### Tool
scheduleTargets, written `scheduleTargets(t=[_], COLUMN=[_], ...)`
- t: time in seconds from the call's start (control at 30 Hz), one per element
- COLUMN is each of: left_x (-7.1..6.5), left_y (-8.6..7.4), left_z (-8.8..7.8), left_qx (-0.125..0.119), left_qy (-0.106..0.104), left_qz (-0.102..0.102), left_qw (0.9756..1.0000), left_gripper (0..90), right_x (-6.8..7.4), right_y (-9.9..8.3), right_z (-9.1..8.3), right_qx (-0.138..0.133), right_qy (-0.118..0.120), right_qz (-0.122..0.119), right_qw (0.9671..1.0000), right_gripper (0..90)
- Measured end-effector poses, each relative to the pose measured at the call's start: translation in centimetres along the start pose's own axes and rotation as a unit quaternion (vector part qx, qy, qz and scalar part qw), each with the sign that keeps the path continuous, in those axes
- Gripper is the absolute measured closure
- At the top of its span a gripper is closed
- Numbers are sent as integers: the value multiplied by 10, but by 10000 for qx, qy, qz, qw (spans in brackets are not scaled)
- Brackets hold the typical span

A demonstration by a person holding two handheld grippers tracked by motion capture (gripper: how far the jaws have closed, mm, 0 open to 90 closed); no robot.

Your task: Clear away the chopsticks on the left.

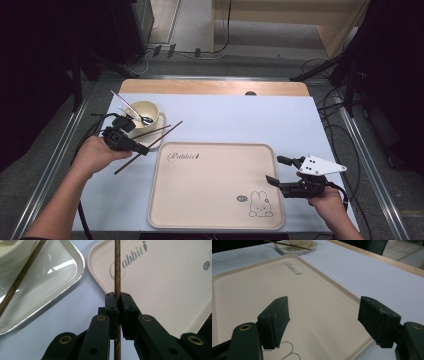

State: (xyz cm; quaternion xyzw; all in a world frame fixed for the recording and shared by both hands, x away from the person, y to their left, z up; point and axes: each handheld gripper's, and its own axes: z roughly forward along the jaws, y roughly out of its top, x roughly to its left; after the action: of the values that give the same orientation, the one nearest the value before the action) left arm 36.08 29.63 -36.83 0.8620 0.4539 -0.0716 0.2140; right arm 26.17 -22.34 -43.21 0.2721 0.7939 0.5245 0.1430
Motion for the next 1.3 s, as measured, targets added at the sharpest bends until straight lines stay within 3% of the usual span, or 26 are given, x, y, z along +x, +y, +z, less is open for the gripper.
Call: scheduleTargets(t=[0.2, 0.5, 0.57, 0.7, 0.9, 1.07, 1.3], left_x=[-11, -22, -26, -29, -35, -44, -56], left_y=[-1, -4, -5, -7, -12, -17, -23], left_z=[8, 13, 17, 22, 31, 43, 52], left_qx=[-3, -102, -116, -121, -67, -158, -251], left_qy=[49, -1, 82, 156, 175, 79, -34], left_qz=[-327, -545, -593, -586, -741, -823, -750], left_qw=[9995, 9985, 9981, 9981, 9971, 9965, 9969], left_gripper=[865, 866, 866, 865, 866, 866, 866], right_x=[0, -1, -1, -1, -1, -1, 0], right_y=[0, 1, 0, 0, 0, 0, 0], right_z=[2, 2, 1, 1, 1, 1, 1], right_qx=[6, -6, -33, -37, -37, -38, -46], right_qy=[24, 17, -8, -12, -9, -8, -6], right_qz=[-25, -5, -4, -6, -16, -22, -28], right_qw=[10000, 10000, 10000, 10000, 10000, 10000, 10000], right_gripper=[250, 250, 251, 251, 251, 251, 251])
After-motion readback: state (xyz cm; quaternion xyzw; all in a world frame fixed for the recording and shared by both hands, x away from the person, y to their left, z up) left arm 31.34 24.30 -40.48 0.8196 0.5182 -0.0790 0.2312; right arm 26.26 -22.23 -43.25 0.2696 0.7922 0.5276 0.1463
